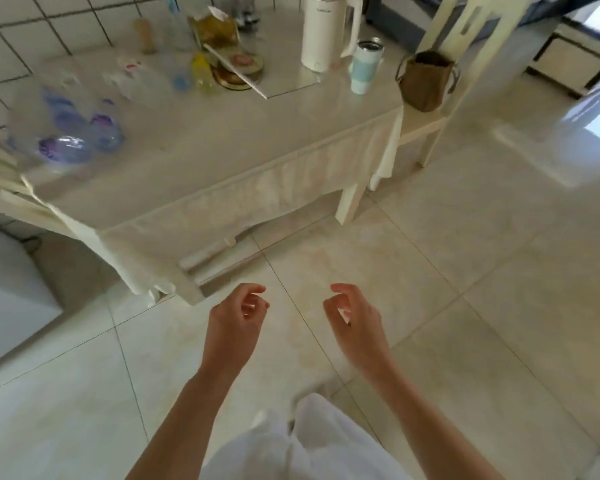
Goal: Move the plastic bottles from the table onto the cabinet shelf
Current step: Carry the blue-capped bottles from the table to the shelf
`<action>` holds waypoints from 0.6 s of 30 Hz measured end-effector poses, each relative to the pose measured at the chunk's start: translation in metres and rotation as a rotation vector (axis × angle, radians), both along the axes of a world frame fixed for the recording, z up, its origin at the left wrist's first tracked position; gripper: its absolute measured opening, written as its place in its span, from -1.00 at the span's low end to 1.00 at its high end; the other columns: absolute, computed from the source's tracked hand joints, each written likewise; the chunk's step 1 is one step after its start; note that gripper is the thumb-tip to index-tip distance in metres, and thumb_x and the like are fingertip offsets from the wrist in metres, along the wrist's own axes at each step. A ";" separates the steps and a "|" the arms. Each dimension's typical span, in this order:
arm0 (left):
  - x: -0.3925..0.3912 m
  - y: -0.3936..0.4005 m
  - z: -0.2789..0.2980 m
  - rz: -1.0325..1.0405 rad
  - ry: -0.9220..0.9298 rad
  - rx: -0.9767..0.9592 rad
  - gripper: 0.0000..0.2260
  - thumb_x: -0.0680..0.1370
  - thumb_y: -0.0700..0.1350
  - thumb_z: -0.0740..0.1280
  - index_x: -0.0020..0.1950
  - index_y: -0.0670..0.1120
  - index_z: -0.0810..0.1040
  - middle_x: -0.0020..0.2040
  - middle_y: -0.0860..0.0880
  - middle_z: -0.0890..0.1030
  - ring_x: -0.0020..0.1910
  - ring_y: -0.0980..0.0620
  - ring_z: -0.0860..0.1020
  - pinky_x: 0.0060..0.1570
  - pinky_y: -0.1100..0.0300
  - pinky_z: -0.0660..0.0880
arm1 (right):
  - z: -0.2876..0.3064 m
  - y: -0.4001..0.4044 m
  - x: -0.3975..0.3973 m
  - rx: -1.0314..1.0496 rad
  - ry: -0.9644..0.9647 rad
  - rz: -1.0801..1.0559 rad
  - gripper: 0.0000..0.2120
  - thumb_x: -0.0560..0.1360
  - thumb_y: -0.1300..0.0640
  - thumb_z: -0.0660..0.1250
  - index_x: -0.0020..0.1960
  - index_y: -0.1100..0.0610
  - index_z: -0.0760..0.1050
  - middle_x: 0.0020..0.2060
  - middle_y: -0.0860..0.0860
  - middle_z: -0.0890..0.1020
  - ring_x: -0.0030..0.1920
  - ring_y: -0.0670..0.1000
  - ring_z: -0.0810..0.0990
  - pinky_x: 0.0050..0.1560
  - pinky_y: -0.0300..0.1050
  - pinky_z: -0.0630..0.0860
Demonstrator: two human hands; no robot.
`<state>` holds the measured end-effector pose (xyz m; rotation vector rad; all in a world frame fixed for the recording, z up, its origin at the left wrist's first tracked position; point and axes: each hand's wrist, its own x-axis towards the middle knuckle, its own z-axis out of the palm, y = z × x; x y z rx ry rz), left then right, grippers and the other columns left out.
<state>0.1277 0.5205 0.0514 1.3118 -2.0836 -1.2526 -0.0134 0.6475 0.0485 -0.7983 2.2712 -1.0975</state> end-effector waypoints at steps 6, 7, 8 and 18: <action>-0.021 -0.073 0.002 0.151 0.004 0.036 -0.84 0.55 -0.20 0.29 -0.02 0.05 0.58 -0.21 0.12 0.68 -0.19 0.16 0.64 -0.13 0.31 0.52 | 0.000 -0.099 -0.032 0.015 0.009 0.172 -0.72 0.56 0.08 0.28 0.25 0.10 0.43 0.00 -0.03 0.64 0.09 -0.11 0.57 0.10 -0.25 0.43; -0.028 -0.087 0.004 0.169 0.005 0.035 -0.84 0.55 -0.20 0.29 -0.02 0.05 0.58 -0.21 0.12 0.68 -0.18 0.16 0.64 -0.13 0.33 0.51 | 0.002 -0.117 -0.040 0.010 0.008 0.200 -0.71 0.56 0.08 0.28 0.25 0.10 0.43 0.01 -0.03 0.63 0.10 -0.10 0.56 0.10 -0.25 0.43; -0.034 -0.099 0.007 0.176 -0.001 0.029 -0.85 0.55 -0.20 0.29 -0.01 0.03 0.59 -0.21 0.11 0.68 -0.18 0.16 0.63 -0.15 0.37 0.50 | 0.005 -0.131 -0.047 0.005 0.011 0.222 -0.71 0.56 0.07 0.28 0.25 0.11 0.43 0.03 -0.02 0.62 0.11 -0.10 0.56 0.11 -0.24 0.43; -0.083 -0.233 0.022 0.359 -0.023 0.054 -0.85 0.53 -0.16 0.31 0.01 0.06 0.60 -0.18 0.03 0.68 -0.19 0.08 0.64 -0.06 0.10 0.59 | 0.023 -0.308 -0.110 -0.003 0.036 0.511 -0.66 0.57 0.00 0.26 0.29 0.12 0.40 0.07 -0.01 0.59 0.11 -0.08 0.53 0.09 -0.26 0.39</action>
